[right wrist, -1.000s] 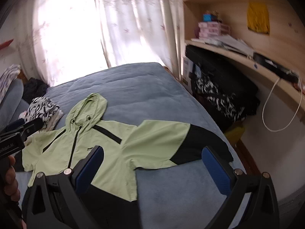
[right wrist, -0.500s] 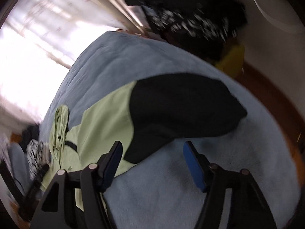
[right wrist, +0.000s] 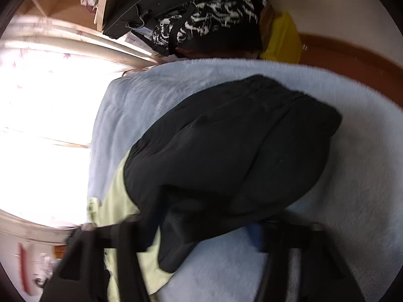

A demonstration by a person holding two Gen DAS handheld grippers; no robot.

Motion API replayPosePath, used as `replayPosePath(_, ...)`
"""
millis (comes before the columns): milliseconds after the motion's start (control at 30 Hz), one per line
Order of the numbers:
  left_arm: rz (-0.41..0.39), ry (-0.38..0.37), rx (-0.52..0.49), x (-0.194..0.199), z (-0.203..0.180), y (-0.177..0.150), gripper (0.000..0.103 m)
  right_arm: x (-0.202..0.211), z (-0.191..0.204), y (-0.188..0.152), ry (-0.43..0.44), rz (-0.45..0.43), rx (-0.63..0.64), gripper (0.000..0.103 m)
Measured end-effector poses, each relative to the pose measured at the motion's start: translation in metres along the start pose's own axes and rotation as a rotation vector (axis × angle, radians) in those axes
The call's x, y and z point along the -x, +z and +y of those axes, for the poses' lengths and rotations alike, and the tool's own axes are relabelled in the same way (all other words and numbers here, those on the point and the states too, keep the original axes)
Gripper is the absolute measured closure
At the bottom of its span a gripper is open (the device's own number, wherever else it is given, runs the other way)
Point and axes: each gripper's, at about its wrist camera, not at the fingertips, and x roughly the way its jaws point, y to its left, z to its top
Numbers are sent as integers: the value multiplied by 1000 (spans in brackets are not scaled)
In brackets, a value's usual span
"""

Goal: Fold large clothes
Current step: 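Grasp the black sleeve cuff with the right gripper and lift it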

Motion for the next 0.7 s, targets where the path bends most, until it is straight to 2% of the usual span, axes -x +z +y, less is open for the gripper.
replayPosePath(33, 1, -5, 10, 2, 4, 0, 58, -1, 4, 1, -31, -12, 23, 92)
replayPosePath(100, -22, 10, 32, 11, 17, -1, 58, 9, 15, 0, -59, -55, 71, 96)
replayPosePath(200, -66, 53, 40, 28, 43, -3, 58, 46, 50, -7, -39, -166, 184, 99)
replayPosePath(300, -90, 65, 61, 48, 75, -5, 57, 87, 112, -23, 35, -241, 346, 99)
replayPosePath(400, -120, 78, 120, 70, 115, -6, 46, 119, 182, -55, 108, -275, 537, 99)
replayPosePath(533, -150, 73, 212, 102, 174, -14, 44, 133, 267, -118, 219, -242, 780, 99)
replayPosePath(600, -156, 71, 259, 114, 204, -20, 44, 124, 305, -162, 265, -183, 913, 98)
replayPosePath(700, -151, 98, 306, 124, 244, -36, 44, 94, 335, -225, 245, -128, 1089, 98)
